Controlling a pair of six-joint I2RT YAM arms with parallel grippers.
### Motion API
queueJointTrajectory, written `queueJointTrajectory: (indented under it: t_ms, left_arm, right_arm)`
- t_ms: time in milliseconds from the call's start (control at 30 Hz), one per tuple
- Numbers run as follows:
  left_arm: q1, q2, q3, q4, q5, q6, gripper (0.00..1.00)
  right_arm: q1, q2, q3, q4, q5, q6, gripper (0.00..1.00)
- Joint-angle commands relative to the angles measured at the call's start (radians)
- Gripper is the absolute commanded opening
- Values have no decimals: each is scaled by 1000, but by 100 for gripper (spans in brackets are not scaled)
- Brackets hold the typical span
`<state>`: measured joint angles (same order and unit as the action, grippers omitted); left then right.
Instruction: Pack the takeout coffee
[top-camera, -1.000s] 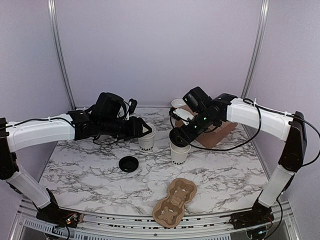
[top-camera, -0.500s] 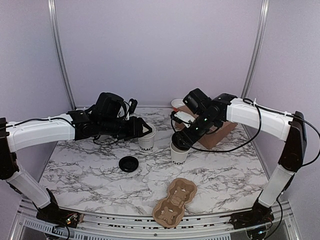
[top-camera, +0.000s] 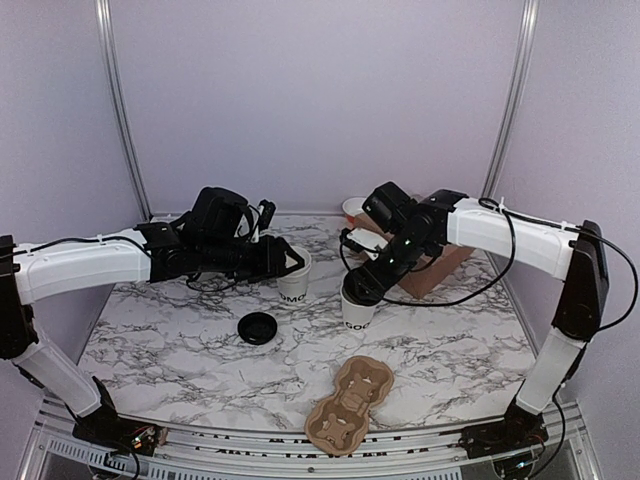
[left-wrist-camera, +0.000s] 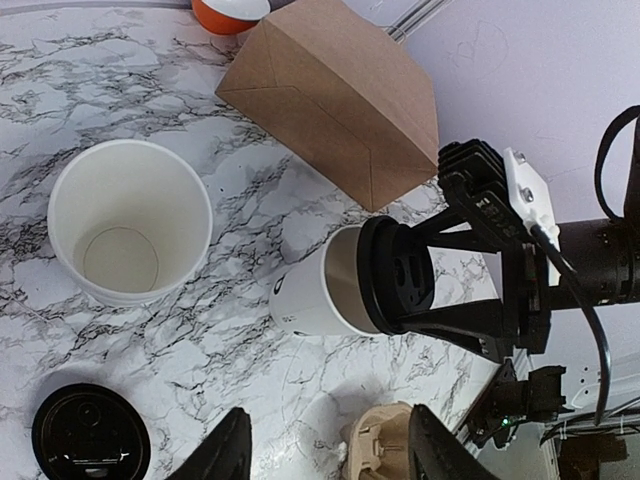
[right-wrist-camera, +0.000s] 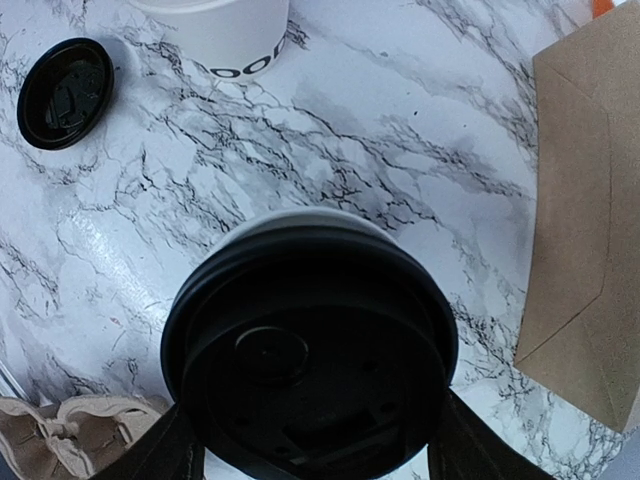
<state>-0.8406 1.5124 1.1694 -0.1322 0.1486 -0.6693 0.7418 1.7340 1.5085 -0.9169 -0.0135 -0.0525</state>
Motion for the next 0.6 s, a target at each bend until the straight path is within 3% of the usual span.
queueJointTrajectory:
  t_ms: [0, 567]
  left_arm:
    - [-5, 13, -15, 23, 14, 0, 54]
    - [-5, 21, -35, 46, 26, -6, 54]
  right_arm:
    - [-7, 15, 32, -10, 0, -2, 66]
    - [-6, 68, 91, -39, 4, -6, 68]
